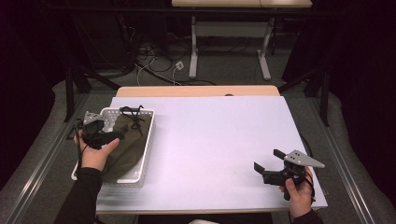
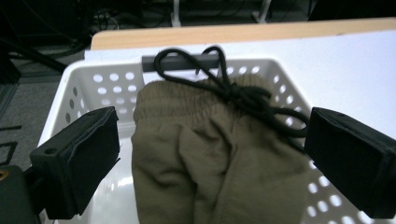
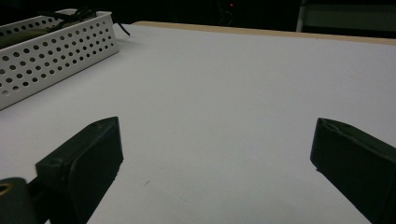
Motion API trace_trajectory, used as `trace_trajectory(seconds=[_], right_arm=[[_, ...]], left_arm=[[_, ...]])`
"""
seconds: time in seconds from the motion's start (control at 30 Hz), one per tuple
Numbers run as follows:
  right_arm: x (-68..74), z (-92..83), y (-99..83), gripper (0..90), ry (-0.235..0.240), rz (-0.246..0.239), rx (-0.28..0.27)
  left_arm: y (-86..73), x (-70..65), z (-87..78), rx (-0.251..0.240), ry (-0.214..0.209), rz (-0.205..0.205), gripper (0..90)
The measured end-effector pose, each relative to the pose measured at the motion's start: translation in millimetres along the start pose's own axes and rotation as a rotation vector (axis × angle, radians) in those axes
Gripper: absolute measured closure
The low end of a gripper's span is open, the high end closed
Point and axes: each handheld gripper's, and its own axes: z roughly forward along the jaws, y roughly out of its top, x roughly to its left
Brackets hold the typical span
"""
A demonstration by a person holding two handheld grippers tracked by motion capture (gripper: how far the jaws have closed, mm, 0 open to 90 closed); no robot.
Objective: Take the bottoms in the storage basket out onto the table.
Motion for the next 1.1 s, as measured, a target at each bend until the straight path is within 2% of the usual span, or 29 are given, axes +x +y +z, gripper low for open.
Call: trace_trajectory(seconds=[0.1,0.17,0.3,0.6,1.1], right_arm=[[-0.3,0.1,0.0,2.5,-0.001,0.0,0.004],[-0.3,0.3,-0.2,2.5,0.001,0.001,0.005],[-0.4,1.0,-0.3,2.9,0.004,0.002,0.008],[0.0,1.4,-0.4,3.1,0.006,0.003,0.01],[-0.3,2.5,-0.7,4.1,0.007,0.0,0.015]], left_arm=[[-2.6,1.7,5.5,0.032,0.006,0.023,3.3],[-3.8,2.0,9.0,0.056,-0.007,0.025,3.3],[-5.3,1.3,14.9,0.09,-0.002,0.04,3.3],[-7.0,1.1,21.6,0.129,0.01,0.06,3.3],[-11.2,3.1,29.9,0.183,0.004,0.057,2.6]])
